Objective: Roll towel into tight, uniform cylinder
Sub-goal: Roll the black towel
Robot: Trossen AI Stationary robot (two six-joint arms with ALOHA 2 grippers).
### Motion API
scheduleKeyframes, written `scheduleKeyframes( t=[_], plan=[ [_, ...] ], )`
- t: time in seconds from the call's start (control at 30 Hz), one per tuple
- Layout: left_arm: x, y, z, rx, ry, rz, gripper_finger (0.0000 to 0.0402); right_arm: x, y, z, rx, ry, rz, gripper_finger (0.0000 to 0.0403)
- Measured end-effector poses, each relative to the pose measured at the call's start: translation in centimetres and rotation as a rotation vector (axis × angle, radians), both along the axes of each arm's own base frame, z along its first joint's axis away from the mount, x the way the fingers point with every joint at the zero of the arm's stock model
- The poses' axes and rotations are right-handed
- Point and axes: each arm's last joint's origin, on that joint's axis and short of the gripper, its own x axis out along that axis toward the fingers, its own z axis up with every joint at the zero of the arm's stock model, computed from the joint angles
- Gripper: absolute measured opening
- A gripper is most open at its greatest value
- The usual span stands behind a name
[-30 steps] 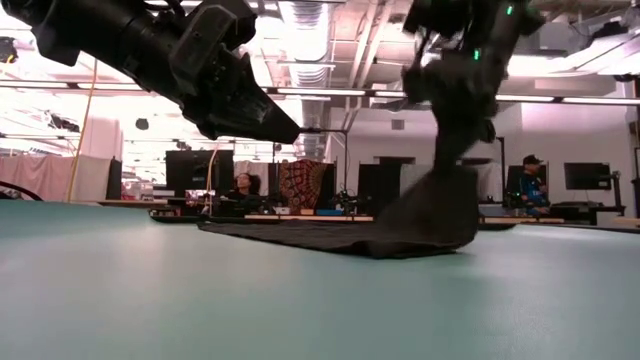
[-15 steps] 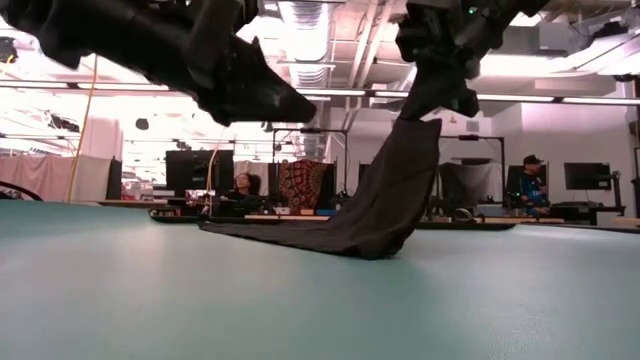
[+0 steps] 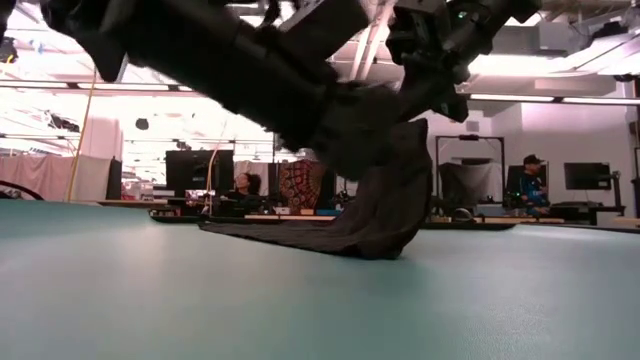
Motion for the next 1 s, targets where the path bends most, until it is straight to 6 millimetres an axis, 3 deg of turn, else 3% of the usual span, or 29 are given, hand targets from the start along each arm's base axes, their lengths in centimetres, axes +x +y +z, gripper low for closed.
scheduleKeyframes(
  t=[0.23, 0.4, 0.7, 1.0],
  plan=[
    [2.4, -3.9, -1.5, 0.050, 0.054, 0.033, 0.0096, 0.0, -0.2, 0.0, -0.032, -0.003, -0.035, 0.0000],
    [2.6, -5.2, -0.6, 0.079, 0.023, 0.149, 0.0096, 0.1, -0.1, 0.1, -0.031, -0.011, -0.033, 0.0000],
    [2.4, -4.0, -2.4, -0.136, 0.013, 0.165, 0.0096, 0.1, 0.0, 0.1, -0.050, -0.020, -0.010, 0.0000],
    [2.6, -3.4, -2.5, -0.229, -0.050, 0.202, 0.0096, 0.2, 0.0, 0.2, -0.055, -0.025, -0.004, 0.0000]
  ],
)
